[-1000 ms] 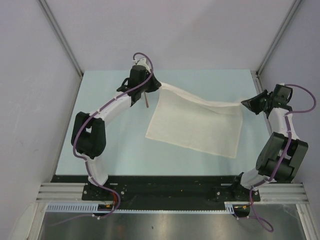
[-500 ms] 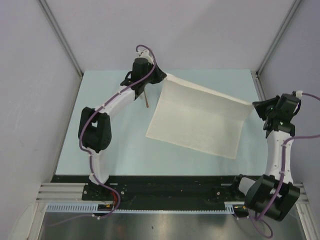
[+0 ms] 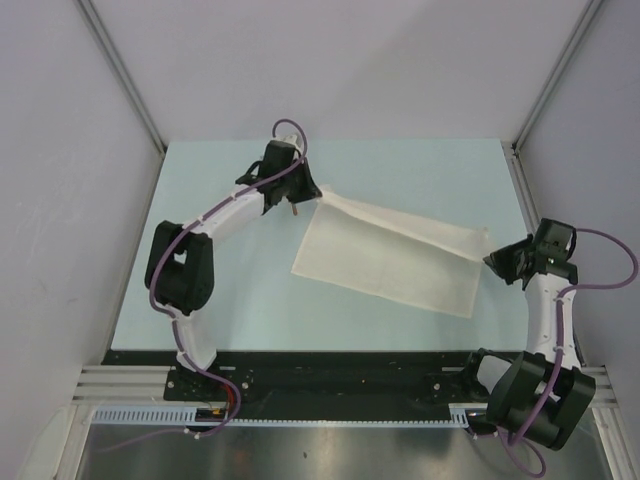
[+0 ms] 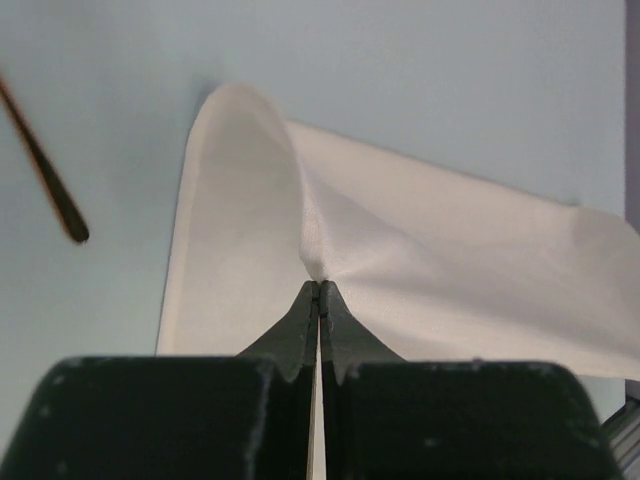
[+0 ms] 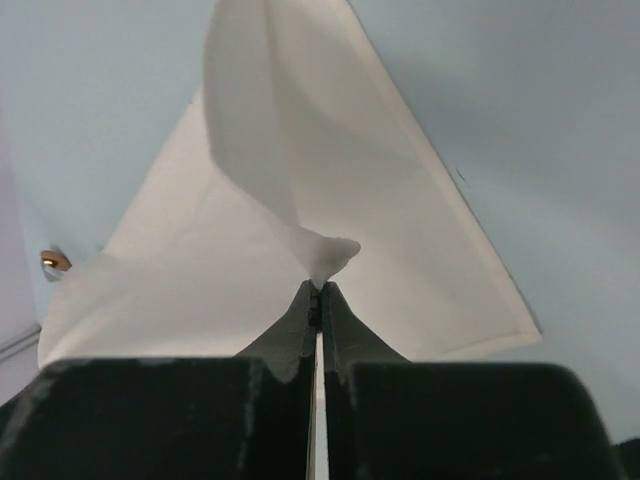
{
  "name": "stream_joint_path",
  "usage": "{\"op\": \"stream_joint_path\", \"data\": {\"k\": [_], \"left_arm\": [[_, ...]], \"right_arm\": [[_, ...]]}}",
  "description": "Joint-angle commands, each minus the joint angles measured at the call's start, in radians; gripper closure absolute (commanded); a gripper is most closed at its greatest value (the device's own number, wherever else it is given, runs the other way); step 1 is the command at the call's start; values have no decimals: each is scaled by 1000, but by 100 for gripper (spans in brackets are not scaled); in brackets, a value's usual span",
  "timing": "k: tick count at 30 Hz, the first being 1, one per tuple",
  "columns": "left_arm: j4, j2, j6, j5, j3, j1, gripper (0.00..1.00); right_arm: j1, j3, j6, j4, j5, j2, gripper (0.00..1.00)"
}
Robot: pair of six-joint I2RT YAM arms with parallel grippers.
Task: Fold the napkin into a case and place the utensils inside
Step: Fold and flatten the napkin at the center of the board.
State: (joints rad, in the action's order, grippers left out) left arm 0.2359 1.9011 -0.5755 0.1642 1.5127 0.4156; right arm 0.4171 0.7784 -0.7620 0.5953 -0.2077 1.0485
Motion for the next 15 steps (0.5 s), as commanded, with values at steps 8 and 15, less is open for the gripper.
{"op": "stream_joint_path", "data": {"k": [8, 15], "left_arm": [[79, -148, 35, -58, -201, -24, 100], [59, -165, 34, -72, -305, -21, 100]], "right_arm": [[-34, -159, -52, 232, 205, -107, 100], [-38, -220, -59, 152, 198, -18, 100]]}}
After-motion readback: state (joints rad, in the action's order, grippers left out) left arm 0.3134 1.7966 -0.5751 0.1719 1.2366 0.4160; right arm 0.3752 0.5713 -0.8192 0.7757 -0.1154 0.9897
